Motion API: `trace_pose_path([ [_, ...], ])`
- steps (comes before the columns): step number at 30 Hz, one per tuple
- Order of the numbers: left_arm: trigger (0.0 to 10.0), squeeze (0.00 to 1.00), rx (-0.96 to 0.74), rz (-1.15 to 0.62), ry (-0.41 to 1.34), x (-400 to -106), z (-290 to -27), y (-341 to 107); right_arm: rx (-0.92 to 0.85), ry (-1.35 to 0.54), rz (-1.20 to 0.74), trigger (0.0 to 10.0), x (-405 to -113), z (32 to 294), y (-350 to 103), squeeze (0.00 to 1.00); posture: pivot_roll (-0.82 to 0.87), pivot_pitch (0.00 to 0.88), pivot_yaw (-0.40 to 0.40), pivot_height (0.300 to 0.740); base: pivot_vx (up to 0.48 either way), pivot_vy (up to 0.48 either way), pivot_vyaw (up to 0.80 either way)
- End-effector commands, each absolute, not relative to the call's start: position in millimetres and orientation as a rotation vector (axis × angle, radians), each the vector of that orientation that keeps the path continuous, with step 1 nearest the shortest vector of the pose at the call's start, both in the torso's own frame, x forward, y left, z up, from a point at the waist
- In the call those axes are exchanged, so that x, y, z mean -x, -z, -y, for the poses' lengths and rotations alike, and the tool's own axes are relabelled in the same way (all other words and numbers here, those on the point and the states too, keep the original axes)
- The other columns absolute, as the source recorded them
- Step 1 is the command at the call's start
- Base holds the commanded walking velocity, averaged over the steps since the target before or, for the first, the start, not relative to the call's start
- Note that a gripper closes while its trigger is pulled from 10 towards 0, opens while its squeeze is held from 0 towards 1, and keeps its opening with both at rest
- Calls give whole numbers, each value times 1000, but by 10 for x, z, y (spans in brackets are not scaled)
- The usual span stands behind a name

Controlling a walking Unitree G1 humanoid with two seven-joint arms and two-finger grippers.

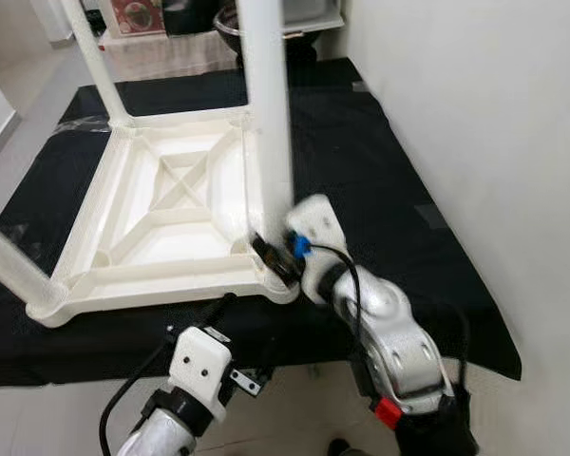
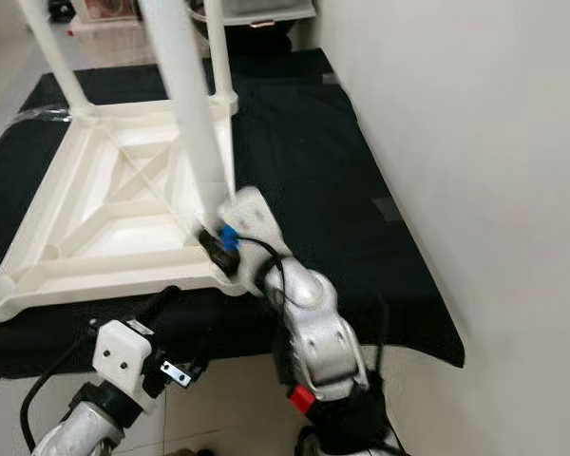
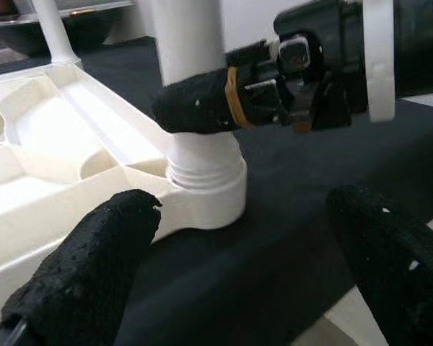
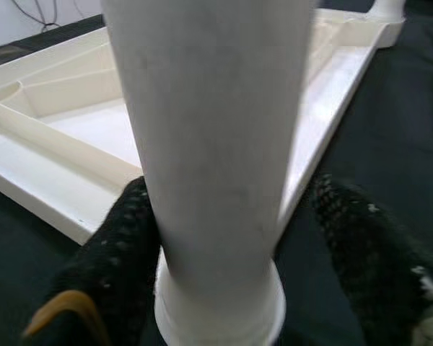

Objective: Building children table

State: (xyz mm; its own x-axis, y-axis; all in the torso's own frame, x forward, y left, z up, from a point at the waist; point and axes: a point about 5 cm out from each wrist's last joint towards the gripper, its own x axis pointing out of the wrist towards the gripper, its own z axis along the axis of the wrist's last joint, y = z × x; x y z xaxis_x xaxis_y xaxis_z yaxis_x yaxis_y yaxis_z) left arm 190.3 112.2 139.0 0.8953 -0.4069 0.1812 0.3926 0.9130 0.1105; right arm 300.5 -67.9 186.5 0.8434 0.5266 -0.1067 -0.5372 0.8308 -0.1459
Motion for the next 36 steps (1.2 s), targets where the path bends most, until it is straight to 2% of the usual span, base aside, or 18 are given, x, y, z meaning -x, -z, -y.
trace_pose_path([
  [1, 10000, 0, -83, 195, 415, -1893, -1118, -1359, 179, -570, -25, 10000, -3037, 696, -1965, 1000, 67, 182, 3, 740, 0, 0, 0],
  [2, 10000, 0, -81, 197, 417, -1896, -1111, -1358, 163, -645, 15, 10000, -3090, 669, -2034, 1000, 66, 179, 4, 740, 0, 0, 0],
  [7, 10000, 0, -79, 199, 420, -1902, -1101, -1356, 132, -767, 103, 10000, -3197, 654, -2198, 1000, 66, 177, 4, 740, 0, 0, 0],
  [8, 10000, 0, -78, 200, 421, -1905, -1098, -1357, 122, -852, 147, 10000, -3223, 639, -2285, 784, 67, 177, 6, 740, 0, 0, 0],
  [9, 10000, 0, -78, 201, 421, -1904, -1095, -1357, 96, -949, 181, 10000, -3237, 629, -2373, 0, 71, 177, 7, 740, 0, 0, 0],
  [12, 10000, 0, -75, 208, 426, -1895, -1089, -1366, 133, -1019, 247, 10000, -3362, 655, -2559, 0, 83, 183, 5, 740, 0, 0, 0],
  [18, 10000, 0, -82, 211, 425, -1884, -1085, -1373, 123, -998, 287, 10000, -3442, 682, -2674, 0, 86, 188, 4, 740, 0, 0, 0],
  [23, 10000, 0, -83, 214, 422, -1885, -1071, -1383, 132, -1052, 299, 10000, -3490, 730, -2670, 0, 89, 191, 0, 740, 0, 0, 0],
  [25, 10000, 0, -81, 216, 424, -1889, -1057, -1389, 149, -1185, 288, 10000, -3482, 782, -2663, 0, 87, 194, -4, 740, 0, 0, 0],
  [27, 10000, 0, -81, 216, 424, -1889, -1057, -1389, 149, -1185, 288, 10000, -3482, 782, -2663, 0, 87, 194, -4, 740, 0, 0, 0],
  [30, 10000, 0, -80, 219, 423, -1892, -1046, -1394, 152, -1317, 286, 10000, -3516, 873, -2702, 0, 90, 199, -8, 740, 0, 0, 0],
  [36, 10000, 0, -80, 223, 421, -1899, -1038, -1409, 161, -1385, 293, 10000, -3543, 949, -2773, 0, 92, 223, -15, 740, 0, 0, 0],
])
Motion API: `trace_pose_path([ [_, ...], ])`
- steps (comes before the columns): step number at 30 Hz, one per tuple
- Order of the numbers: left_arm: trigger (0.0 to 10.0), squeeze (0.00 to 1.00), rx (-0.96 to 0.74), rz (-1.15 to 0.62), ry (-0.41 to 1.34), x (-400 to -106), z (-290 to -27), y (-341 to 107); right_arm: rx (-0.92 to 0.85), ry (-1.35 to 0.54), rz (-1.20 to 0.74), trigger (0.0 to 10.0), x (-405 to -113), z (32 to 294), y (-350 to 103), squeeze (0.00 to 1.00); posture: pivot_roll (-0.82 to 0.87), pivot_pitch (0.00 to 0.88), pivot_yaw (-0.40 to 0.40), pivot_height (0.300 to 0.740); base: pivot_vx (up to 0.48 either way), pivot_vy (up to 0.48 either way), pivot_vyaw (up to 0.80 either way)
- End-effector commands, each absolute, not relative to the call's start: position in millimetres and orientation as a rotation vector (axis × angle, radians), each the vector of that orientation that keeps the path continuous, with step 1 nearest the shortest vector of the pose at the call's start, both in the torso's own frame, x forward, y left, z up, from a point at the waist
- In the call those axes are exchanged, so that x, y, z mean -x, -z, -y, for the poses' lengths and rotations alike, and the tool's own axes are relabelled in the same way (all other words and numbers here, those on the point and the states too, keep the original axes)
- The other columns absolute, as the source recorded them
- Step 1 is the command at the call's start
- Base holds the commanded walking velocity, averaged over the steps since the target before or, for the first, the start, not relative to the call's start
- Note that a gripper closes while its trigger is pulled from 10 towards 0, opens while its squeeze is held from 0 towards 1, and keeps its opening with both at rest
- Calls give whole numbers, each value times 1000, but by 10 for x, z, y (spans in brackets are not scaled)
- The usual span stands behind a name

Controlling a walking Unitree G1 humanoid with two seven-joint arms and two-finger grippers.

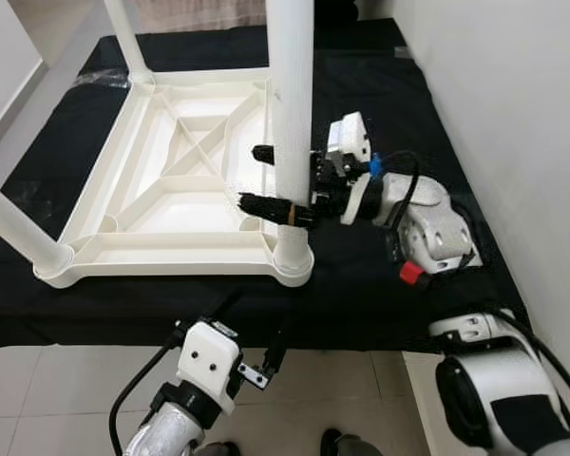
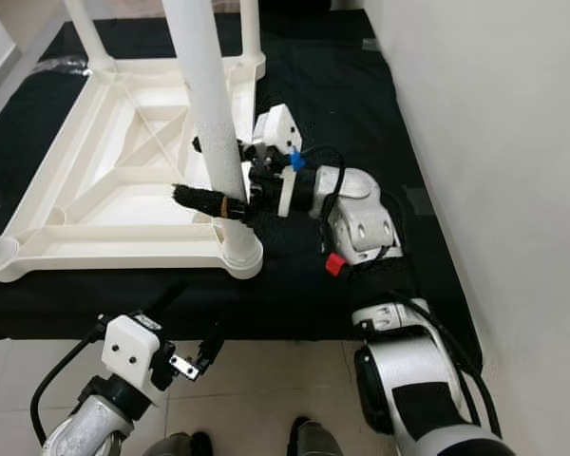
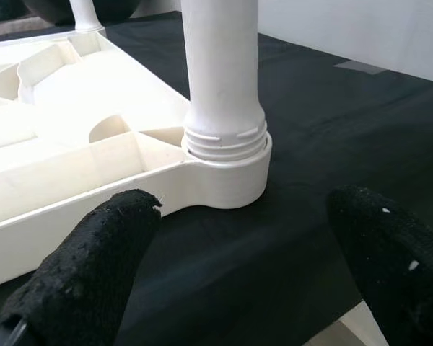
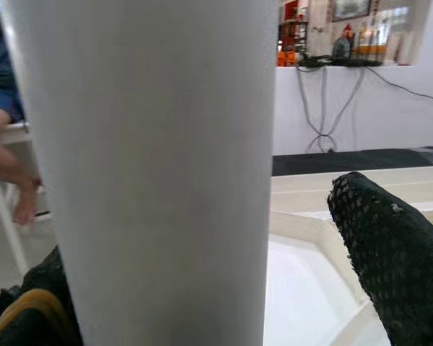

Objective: Building children table

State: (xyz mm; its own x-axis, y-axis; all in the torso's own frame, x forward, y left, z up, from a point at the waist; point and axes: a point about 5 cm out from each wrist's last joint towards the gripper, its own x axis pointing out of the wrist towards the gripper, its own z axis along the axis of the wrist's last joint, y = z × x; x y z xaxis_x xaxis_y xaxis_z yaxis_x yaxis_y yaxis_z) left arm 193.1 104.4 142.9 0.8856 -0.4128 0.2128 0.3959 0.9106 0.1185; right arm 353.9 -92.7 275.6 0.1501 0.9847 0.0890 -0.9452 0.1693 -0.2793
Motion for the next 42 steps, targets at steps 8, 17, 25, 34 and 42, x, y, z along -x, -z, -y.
trace_pose_path([
  [8, 10000, 0, -79, 232, 412, -1879, -1027, -1428, 193, -1531, 278, 0, -3535, 1046, -2790, 0, 94, 207, -20, 740, 0, 0, 0],
  [17, 10000, 0, -78, 230, 409, -1888, -1029, -1419, 177, -1572, 277, 0, -3553, 1077, -2799, 0, 90, 205, -15, 740, 0, 0, 0],
  [25, 10000, 0, -79, 225, 408, -1866, -1040, -1408, 248, -1183, 113, 0, -3616, 1056, -2379, 0, 80, 218, -42, 740, 0, 0, 0],
  [34, 10000, 0, -79, 220, 408, -1871, -1082, -1432, 156, -612, -167, 0, -2776, 814, -1564, 0, 17, 257, 6, 740, 0, 0, 0],
  [42, 10000, 0, -69, 215, 443, -1888, -1049, -1414, 170, -649, -64, 8235, -2993, 730, -1759, 0, 26, 248, 3, 740, 0, 0, 0],
])
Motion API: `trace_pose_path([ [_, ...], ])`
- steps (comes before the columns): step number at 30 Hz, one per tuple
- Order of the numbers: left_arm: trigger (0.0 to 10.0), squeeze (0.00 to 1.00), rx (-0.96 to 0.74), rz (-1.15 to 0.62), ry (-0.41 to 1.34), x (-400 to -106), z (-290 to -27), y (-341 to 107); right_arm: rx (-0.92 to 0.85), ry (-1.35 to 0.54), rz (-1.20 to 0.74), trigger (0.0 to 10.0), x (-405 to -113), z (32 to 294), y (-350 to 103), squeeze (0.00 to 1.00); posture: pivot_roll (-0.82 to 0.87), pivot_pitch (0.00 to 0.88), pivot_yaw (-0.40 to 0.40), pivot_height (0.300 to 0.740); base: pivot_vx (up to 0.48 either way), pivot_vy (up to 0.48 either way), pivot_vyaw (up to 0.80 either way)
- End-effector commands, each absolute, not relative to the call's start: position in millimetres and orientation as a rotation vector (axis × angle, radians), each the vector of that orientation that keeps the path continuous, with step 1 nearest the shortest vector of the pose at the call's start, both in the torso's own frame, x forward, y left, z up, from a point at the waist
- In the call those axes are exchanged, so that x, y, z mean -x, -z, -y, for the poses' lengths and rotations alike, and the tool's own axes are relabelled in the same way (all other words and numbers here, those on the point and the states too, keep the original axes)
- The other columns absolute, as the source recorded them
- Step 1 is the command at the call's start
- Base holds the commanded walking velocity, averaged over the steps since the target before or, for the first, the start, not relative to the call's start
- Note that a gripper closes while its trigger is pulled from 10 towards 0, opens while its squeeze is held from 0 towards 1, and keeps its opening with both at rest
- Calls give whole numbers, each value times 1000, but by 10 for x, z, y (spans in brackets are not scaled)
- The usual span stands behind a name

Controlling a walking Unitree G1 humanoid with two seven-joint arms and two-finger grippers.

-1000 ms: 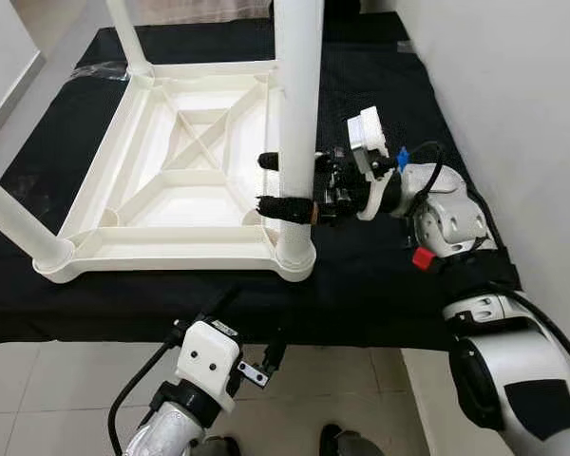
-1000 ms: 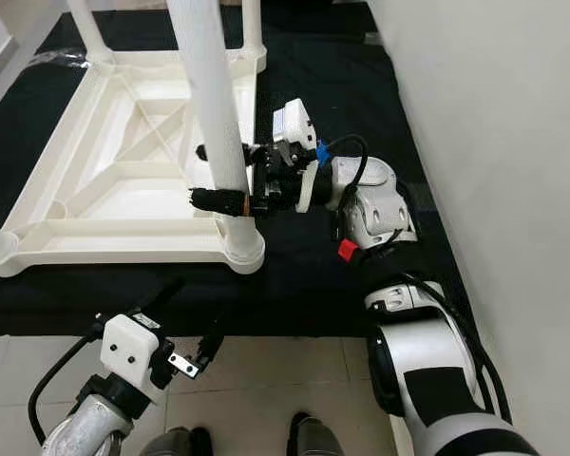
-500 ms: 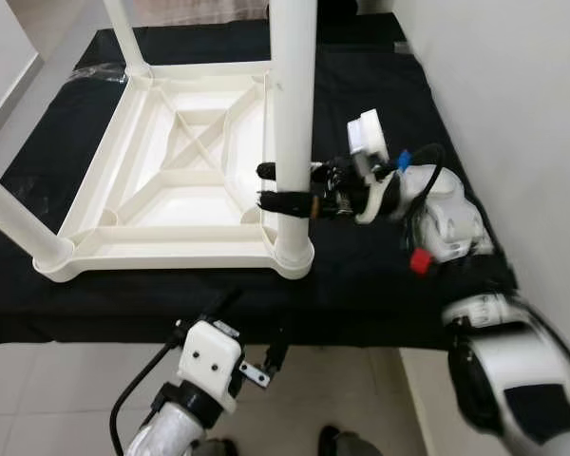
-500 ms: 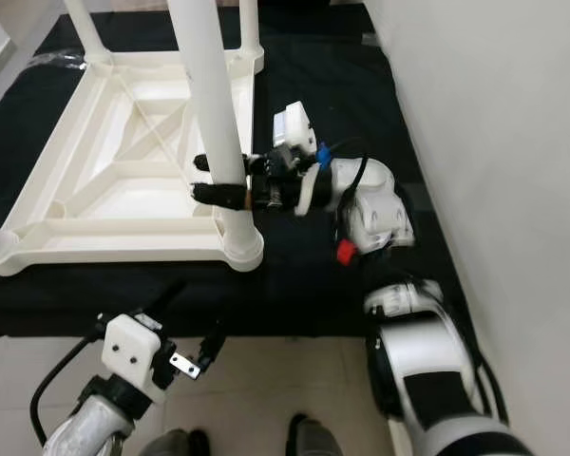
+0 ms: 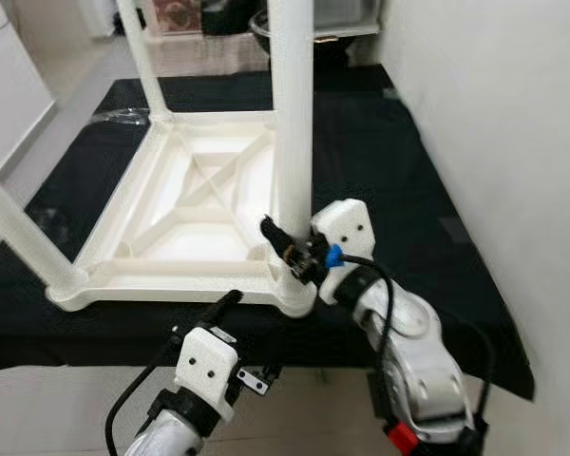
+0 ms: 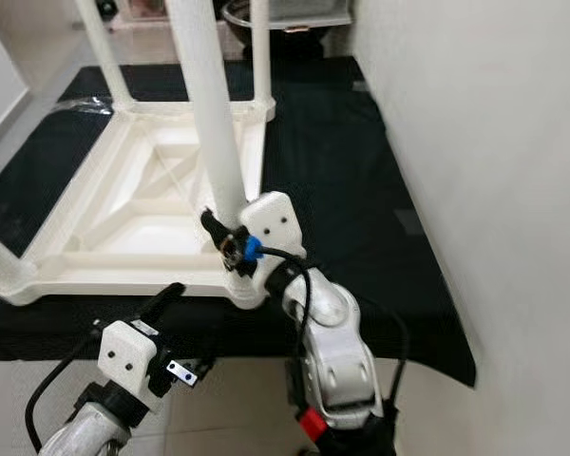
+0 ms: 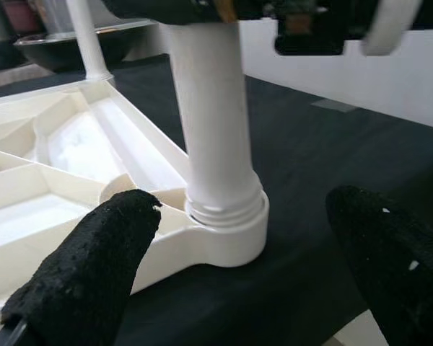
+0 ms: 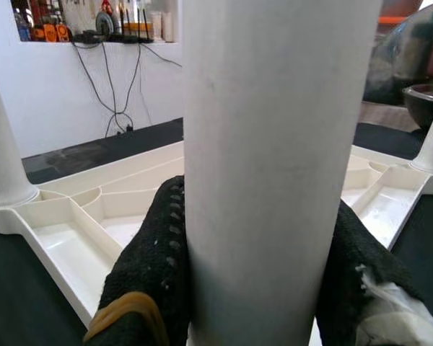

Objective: Building children table

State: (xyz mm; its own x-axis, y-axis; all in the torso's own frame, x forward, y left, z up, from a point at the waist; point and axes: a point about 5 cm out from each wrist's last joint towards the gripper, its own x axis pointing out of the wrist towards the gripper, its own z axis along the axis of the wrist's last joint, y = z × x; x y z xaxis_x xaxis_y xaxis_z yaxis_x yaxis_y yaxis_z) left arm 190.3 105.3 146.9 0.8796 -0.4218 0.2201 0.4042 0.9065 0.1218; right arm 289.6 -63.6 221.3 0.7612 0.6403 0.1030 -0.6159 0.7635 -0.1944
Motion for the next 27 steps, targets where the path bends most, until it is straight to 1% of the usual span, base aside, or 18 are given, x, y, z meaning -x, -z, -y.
trace_pose_path([
  [1, 10000, 0, -69, 217, 440, -1893, -1042, -1414, 170, -665, -15, 10000, -3067, 714, -1852, 0, 26, 243, -5, 740, 0, 0, 0],
  [2, 10000, 0, -69, 217, 440, -1893, -1042, -1414, 170, -665, -15, 10000, -3067, 714, -1852, 0, 26, 243, -5, 740, 0, 0, 0],
  [3, 10000, 0, -71, 221, 432, -1898, -1039, -1416, 171, -661, 27, 10000, -3127, 718, -1938, 631, 27, 240, -11, 740, 0, 0, 0],
  [5, 10000, 0, -71, 224, 426, -1901, -1037, -1419, 173, -655, 50, 10000, -3156, 729, -1984, 631, 28, 240, -12, 740, 0, 0, 0],
  [6, 10000, 0, -72, 226, 419, -1907, -1036, -1422, 165, -678, 79, 10000, -3161, 712, -2055, 1000, 36, 240, -18, 740, 0, 0, 0],
  [10, 10000, 0, -75, 229, 411, -1921, -1040, -1429, 160, -758, 133, 10000, -3152, 674, -2204, 1000, 39, 241, -15, 740, 0, 0, 0],
  [11, 10000, 0, -75, 230, 411, -1930, -1041, -1433, 169, -844, 169, 10000, -3193, 675, -2301, 988, 45, 240, -9, 740, 0, 0, 0],
  [12, 10000, 0, -75, 230, 411, -1930, -1041, -1433, 169, -844, 169, 10000, -3193, 675, -2301, 988, 45, 240, -9, 740, 0, 0, 0],
  [13, 10000, 0, -75, 231, 411, -1936, -1041, -1436, 177, -904, 194, 10000, -3220, 680, -2372, 0, 45, 240, -9, 740, 0, 0, 0],
  [14, 10000, 0, -75, 231, 411, -1936, -1041, -1436, 177, -904, 194, 10000, -3220, 680, -2372, 0, 45, 240, -9, 740, 0, 0, 0],
  [16, 10000, 0, -75, 233, 414, -1942, -1036, -1441, 176, -1075, 245, 10000, -3259, 699, -2542, 0, 52, 238, -10, 740, 0, 0, 0],
  [17, 10000, 0, -75, 233, 415, -1943, -1033, -1440, 174, -1123, 261, 10000, -3281, 710, -2592, 0, 52, 238, -10, 740, 0, 0, 0],
  [18, 10000, 0, -75, 233, 415, -1943, -1033, -1440, 174, -1123, 261, 10000, -3281, 710, -2592, 0, 52, 238, -10, 740, 0, 0, 0],
  [19, 10000, 0, -75, 233, 415, -1944, -1030, -1438, 170, -1212, 278, 10000, -3287, 727, -2661, 0, 55, 227, -14, 740, 0, 0, 0],
  [20, 10000, 0, -75, 233, 415, -1944, -1030, -1438, 170, -1212, 278, 10000, -3287, 727, -2661, 0, 55, 227, -14, 740, 0, 0, 0],
  [23, 10000, 0, -74, 233, 413, -1943, -1021, -1430, 146, -1421, 281, 10000, -3263, 789, -2755, 0, 61, 223, -17, 740, 0, 0, 0],
  [27, 10000, 0, -72, 233, 411, -1934, -1017, -1433, 152, -1516, 275, 10000, -3274, 866, -2812, 0, 67, 224, -18, 740, 0, 0, 0],
])
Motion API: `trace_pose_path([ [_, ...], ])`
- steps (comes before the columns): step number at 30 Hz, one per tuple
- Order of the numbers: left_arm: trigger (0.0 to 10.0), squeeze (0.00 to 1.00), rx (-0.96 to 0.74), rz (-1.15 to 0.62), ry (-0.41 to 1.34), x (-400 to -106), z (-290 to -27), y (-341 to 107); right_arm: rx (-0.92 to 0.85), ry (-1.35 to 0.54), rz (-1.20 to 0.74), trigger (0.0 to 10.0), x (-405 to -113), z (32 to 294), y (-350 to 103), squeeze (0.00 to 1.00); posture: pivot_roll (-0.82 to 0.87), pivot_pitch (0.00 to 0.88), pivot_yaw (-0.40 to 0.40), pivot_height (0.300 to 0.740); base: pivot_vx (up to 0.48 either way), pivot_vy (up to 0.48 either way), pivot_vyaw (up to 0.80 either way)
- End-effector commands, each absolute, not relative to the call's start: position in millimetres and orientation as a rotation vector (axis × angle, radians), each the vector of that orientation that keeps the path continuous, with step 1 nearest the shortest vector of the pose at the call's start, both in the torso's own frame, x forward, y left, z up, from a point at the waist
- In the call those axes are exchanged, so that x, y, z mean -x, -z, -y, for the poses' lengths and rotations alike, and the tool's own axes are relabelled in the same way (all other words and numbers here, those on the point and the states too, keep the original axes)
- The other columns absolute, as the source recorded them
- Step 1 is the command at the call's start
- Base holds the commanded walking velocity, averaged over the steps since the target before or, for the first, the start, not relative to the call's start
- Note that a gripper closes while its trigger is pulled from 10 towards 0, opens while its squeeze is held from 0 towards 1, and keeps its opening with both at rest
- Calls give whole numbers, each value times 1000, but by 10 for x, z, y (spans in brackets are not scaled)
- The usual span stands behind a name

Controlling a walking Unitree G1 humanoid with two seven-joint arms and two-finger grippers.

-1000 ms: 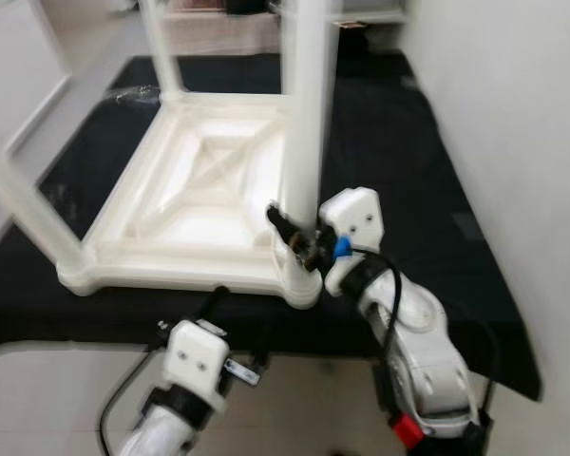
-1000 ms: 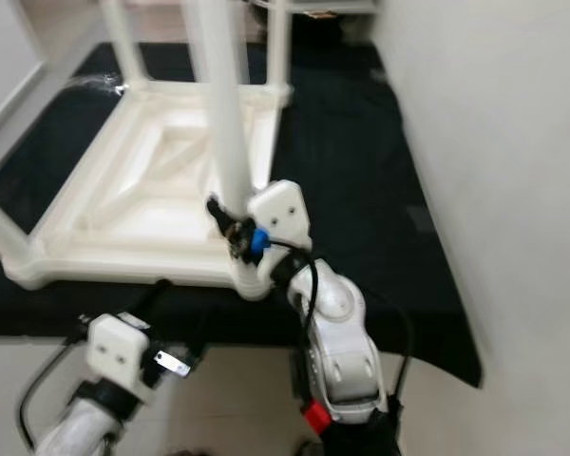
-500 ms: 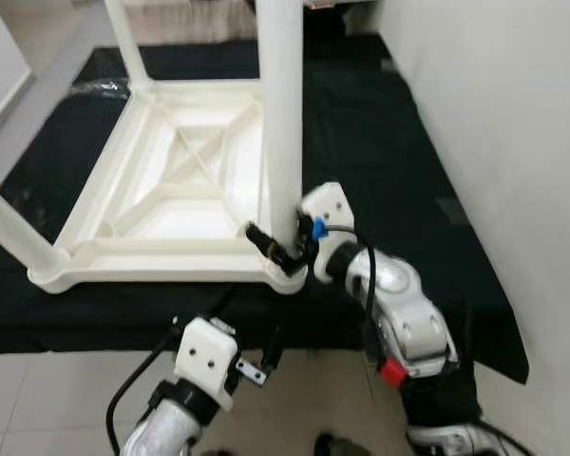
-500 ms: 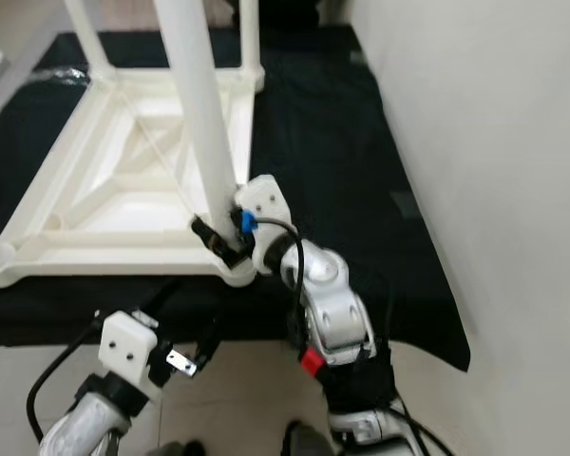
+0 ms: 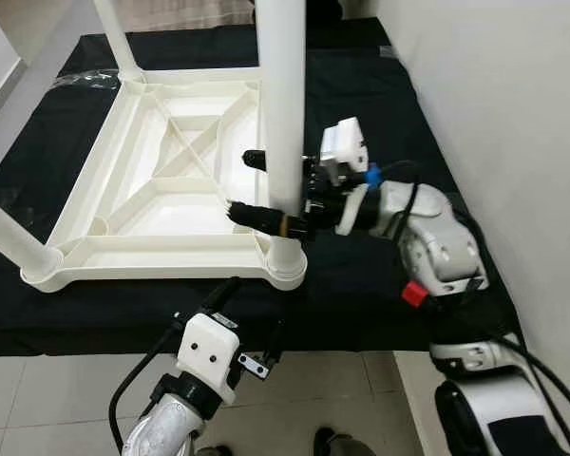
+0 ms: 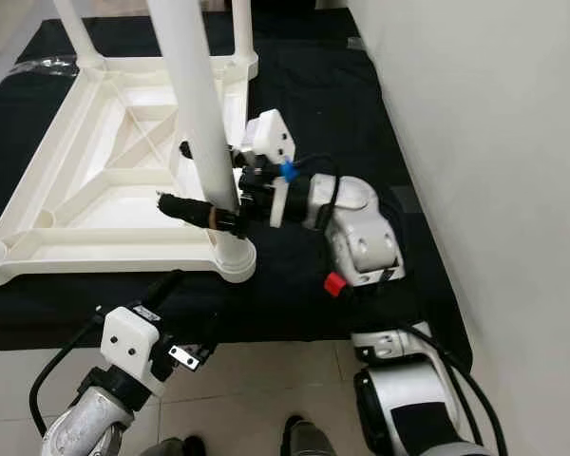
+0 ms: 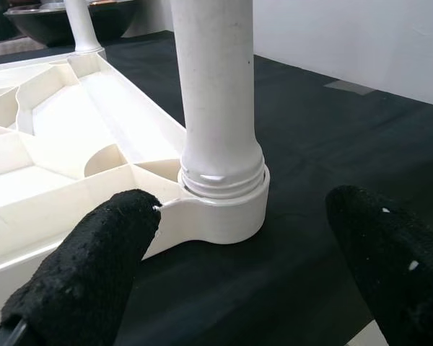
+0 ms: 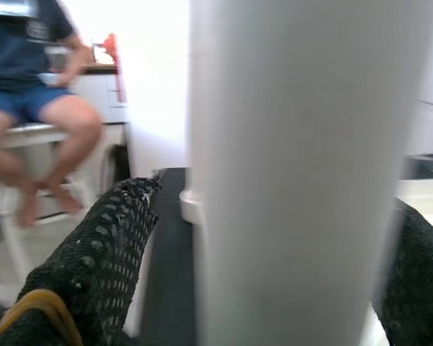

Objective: Building children table

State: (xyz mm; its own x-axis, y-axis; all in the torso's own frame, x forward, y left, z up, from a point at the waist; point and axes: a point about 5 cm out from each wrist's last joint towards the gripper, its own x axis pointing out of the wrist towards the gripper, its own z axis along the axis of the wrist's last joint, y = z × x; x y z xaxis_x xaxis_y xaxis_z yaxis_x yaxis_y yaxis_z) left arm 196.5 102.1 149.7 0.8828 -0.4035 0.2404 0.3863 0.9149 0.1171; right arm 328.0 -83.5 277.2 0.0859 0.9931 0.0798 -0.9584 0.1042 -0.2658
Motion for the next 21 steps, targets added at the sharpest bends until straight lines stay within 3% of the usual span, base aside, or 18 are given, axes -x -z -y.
trace_pose_path([
  [1, 10000, 0, -72, 233, 411, -1934, -1017, -1433, 152, -1516, 275, 10000, -3274, 866, -2812, 0, 67, 224, -18, 740, 0, 0, 0],
  [4, 10000, 0, -70, 233, 410, -1921, -1016, -1438, 162, -1555, 272, 10000, -3310, 935, -2842, 0, 69, 228, -17, 740, 0, 0, 0],
  [5, 10000, 0, -70, 233, 411, -1919, -1017, -1439, 167, -1562, 271, 3412, -3326, 952, -2843, 0, 69, 229, -17, 740, 0, 0, 0],
  [9, 10000, 0, -69, 233, 411, -1914, -1017, -1440, 172, -1570, 271, 3412, -3342, 971, -2843, 0, 69, 231, -17, 740, 0, 0, 0],
  [10, 10000, 0, -69, 232, 411, -1911, -1018, -1439, 164, -1580, 269, 0, -3351, 990, -2844, 0, 69, 230, -17, 740, 0, 0, 0],
  [16, 10000, 0, -63, 229, 412, -1867, -1009, -1449, 191, -1525, 182, 0, -3249, 1102, -2560, 0, 65, 248, -22, 740, 0, 0, 0],
  [19, 10000, 0, -62, 227, 408, -1846, -1018, -1453, 228, -1231, 45, 0, -3224, 985, -2185, 0, 57, 259, -28, 740, 0, 0, 0],
  [21, 10000, 0, -62, 227, 407, -1841, -1022, -1454, 238, -1168, 25, 0, -3221, 964, -2119, 0, 57, 259, -28, 740, 0, 0, 0],
])
